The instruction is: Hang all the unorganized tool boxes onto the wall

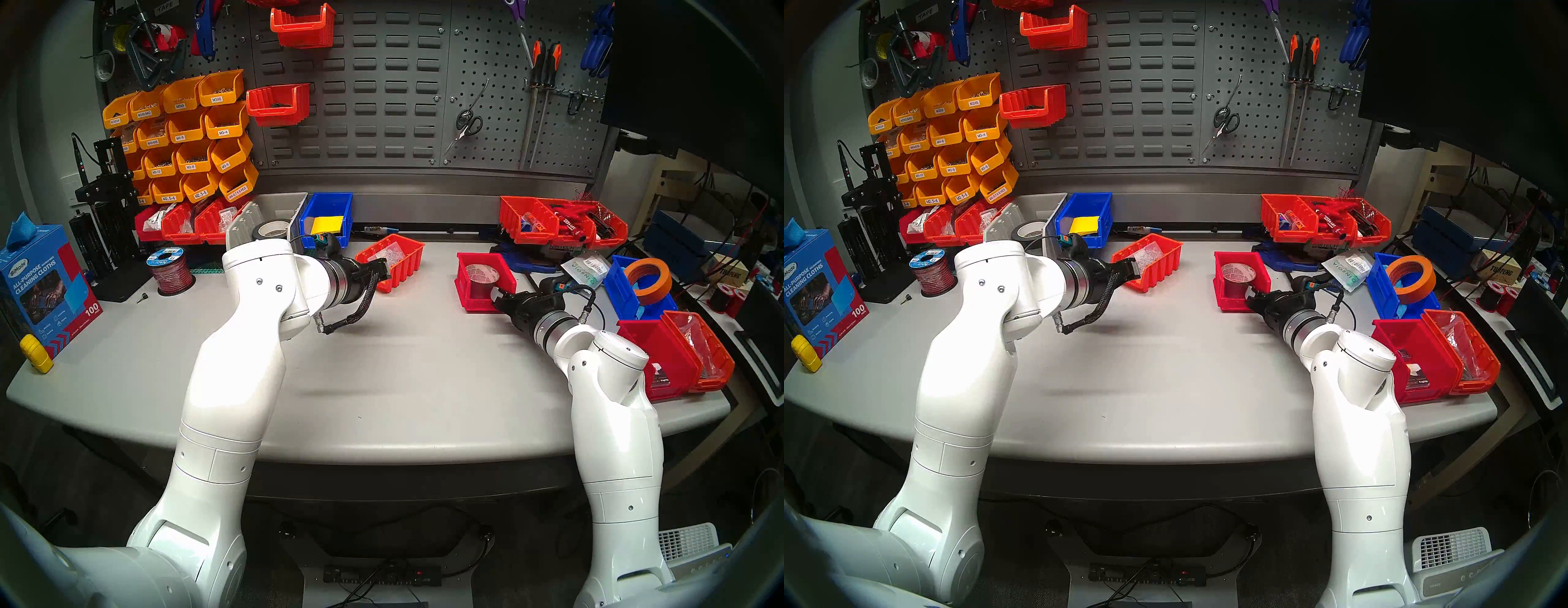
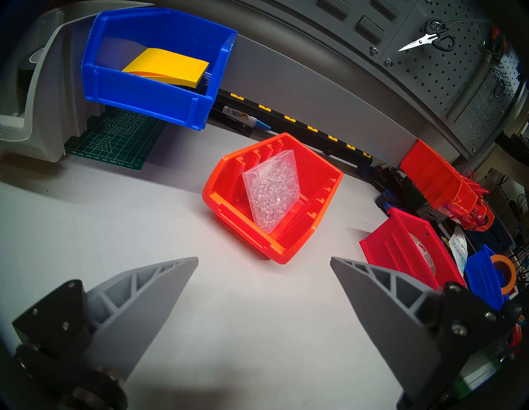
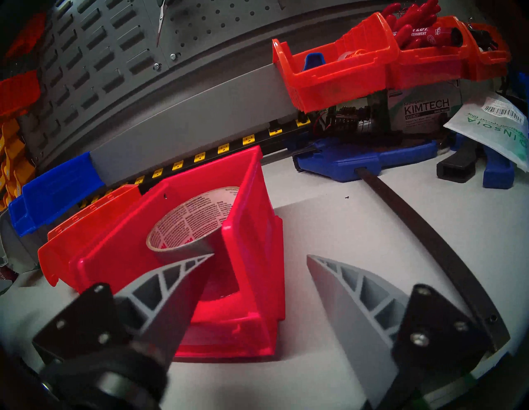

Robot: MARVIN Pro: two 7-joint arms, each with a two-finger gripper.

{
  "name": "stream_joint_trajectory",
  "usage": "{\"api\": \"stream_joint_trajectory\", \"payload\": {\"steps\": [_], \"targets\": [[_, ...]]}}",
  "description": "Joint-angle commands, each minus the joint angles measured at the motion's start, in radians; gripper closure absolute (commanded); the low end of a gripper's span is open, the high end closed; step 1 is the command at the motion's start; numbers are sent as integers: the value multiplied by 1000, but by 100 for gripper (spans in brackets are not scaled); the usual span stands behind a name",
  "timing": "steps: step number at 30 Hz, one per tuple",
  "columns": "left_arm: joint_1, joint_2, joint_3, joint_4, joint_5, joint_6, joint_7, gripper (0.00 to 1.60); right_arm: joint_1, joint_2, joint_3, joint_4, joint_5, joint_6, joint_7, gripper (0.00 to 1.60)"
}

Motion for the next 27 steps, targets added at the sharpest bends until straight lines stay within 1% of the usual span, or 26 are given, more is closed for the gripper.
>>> {"api": "stream_joint_trajectory", "payload": {"steps": [1, 2, 4, 6, 9, 13, 19, 20, 22, 23, 27], "targets": [[-10, 0, 0, -9, 1, -3, -1, 0, 13, 5, -1, -1, -9, -9, -5, 76], [-10, 0, 0, -9, 1, -3, -1, 0, 14, 7, -2, 2, -8, -8, -3, 78], [-10, 1, 0, -9, 1, -3, -1, 0, 17, 11, -4, 7, -8, -5, 3, 75], [-10, 1, 0, -9, 1, -3, -1, 0, 19, 13, -5, 12, -8, -6, 7, 78], [-10, 1, 0, -9, 1, -3, -1, 0, 20, 16, -6, 15, -7, -6, 12, 77], [-10, 1, 0, -9, 1, -3, -1, 0, 24, 23, -8, 20, -5, -2, 22, 82], [-10, 1, 0, -9, 1, -3, -1, 0, 30, 38, -13, 31, 0, 0, 52, 80], [-10, 1, 0, -9, 1, -3, -1, 0, 33, 39, -14, 33, 0, 0, 55, 76], [-10, 1, 0, -9, 1, -3, -1, 0, 35, 42, -16, 36, 0, -2, 61, 74], [-10, 1, 0, -9, 1, -3, -1, 0, 38, 42, -18, 35, 0, -1, 61, 68], [-10, 0, 0, -9, 1, -3, -1, 0, 45, 46, -22, 36, 1, 1, 66, 67]]}}
